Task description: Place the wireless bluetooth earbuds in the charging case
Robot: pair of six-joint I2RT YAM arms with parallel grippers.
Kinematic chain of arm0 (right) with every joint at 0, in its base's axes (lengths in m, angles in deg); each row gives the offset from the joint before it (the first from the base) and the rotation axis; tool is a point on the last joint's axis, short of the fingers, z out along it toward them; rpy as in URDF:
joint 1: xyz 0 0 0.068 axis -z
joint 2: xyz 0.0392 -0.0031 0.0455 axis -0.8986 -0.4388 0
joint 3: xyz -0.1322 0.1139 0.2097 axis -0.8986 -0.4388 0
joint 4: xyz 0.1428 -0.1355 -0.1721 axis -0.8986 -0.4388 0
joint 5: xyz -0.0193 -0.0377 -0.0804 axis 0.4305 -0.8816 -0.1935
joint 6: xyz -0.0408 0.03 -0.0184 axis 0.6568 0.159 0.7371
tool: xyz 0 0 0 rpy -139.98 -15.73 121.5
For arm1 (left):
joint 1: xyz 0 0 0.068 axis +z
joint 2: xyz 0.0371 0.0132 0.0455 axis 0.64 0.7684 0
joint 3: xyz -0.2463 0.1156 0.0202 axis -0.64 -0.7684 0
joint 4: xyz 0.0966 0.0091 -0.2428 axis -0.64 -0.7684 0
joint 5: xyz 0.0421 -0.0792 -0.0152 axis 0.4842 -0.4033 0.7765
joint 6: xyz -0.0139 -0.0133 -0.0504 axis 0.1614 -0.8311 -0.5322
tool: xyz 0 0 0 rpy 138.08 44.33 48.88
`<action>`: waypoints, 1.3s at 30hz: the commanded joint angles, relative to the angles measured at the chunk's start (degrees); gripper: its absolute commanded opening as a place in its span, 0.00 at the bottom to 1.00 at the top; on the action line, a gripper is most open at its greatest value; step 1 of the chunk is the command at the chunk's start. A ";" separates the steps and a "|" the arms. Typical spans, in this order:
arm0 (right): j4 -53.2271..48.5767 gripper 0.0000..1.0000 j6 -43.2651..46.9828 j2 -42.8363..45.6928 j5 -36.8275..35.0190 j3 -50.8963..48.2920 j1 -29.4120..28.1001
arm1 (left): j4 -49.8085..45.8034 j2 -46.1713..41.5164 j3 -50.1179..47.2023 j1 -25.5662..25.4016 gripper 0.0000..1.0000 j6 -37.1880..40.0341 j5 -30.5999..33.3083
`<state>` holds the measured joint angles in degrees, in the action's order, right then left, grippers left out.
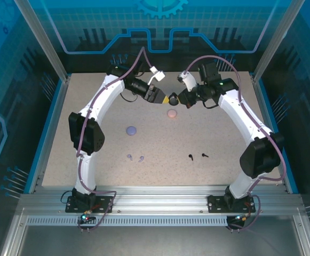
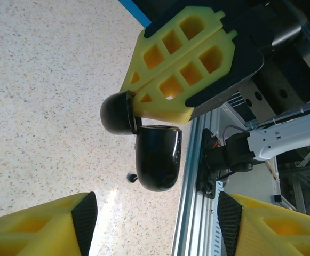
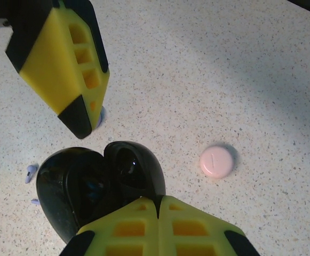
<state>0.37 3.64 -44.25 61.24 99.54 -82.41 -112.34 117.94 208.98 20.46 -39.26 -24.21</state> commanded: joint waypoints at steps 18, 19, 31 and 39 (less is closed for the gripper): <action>-1.83 0.00 0.14 -3.77 1.59 6.14 -3.01 | 0.29 3.10 2.81 -1.41 0.44 -0.06 -3.65; -1.79 0.00 0.13 -3.86 1.52 6.22 -2.98 | 0.25 3.18 2.81 -1.40 0.43 0.03 -3.67; -2.05 0.00 0.63 -4.39 0.41 6.40 -2.91 | 0.74 3.39 2.98 -1.11 0.33 0.25 -3.80; -1.87 0.00 0.67 -4.37 0.29 6.08 -2.75 | 1.02 3.36 3.21 -0.86 0.31 0.19 -4.37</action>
<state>-0.26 3.61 -48.03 61.24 104.04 -84.94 -111.64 120.62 209.92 19.39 -39.72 -26.03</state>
